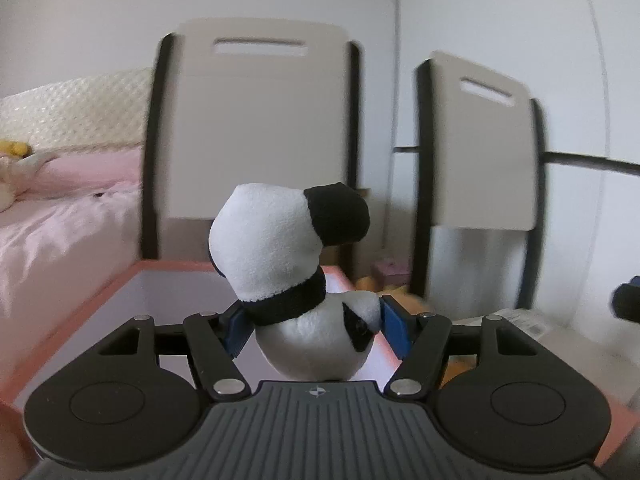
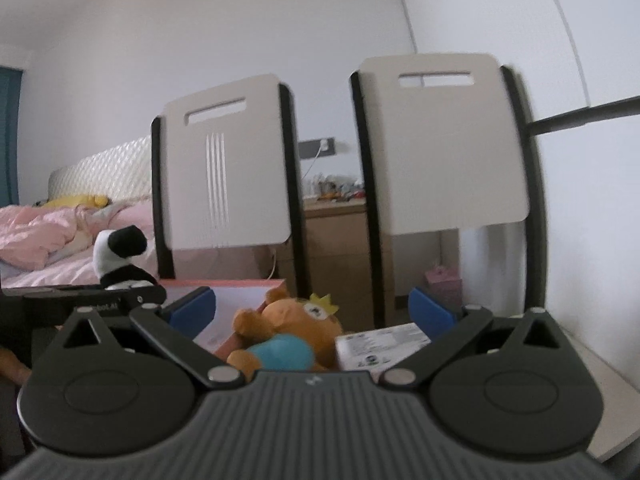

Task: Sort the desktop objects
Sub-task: 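Lift the panda plush with the left gripper over the open box, then open the left gripper to drop the panda into the box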

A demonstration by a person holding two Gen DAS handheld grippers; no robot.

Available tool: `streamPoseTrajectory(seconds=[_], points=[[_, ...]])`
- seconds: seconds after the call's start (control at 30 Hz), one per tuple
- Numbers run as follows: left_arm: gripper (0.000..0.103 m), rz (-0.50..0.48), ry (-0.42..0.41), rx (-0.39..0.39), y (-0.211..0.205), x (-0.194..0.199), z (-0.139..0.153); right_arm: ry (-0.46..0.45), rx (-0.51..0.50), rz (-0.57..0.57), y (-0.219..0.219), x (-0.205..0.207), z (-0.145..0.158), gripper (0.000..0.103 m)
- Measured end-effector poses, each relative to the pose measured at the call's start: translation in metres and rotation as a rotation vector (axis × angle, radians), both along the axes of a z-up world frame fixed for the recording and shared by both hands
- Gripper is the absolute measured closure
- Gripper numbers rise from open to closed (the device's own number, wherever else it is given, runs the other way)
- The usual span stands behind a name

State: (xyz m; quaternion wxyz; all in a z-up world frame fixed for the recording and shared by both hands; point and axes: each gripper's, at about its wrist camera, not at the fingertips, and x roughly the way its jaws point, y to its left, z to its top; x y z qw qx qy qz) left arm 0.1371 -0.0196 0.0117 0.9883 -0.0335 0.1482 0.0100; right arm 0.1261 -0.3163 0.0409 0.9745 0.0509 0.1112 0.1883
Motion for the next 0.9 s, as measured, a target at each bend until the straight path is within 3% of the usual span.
streamPoseTrajectory(seconds=[0.2,0.33,0.47,0.6,0.67,0.9], points=[[0.033,0.066,0.053,-0.003,0.042,0.008,-0.021,0.047,-0.023,0.03,0.023,0.015,-0.009,0.0],[0.033,0.093,0.103,-0.005,0.049,0.02,-0.031,0.075,-0.036,0.046,0.035,0.026,-0.015,0.0],[0.031,0.085,0.103,0.005,0.046,0.021,-0.03,0.1,-0.049,0.064,0.045,0.035,-0.02,0.0],[0.025,0.073,0.1,0.029,0.044,0.013,-0.031,0.112,-0.051,0.081,0.05,0.037,-0.022,0.0],[0.013,0.063,0.076,0.045,0.042,0.005,-0.029,0.115,-0.045,0.088,0.051,0.037,-0.022,0.0],[0.003,0.044,0.003,0.058,0.034,-0.024,-0.026,0.094,-0.056,0.096,0.054,0.03,-0.021,0.0]])
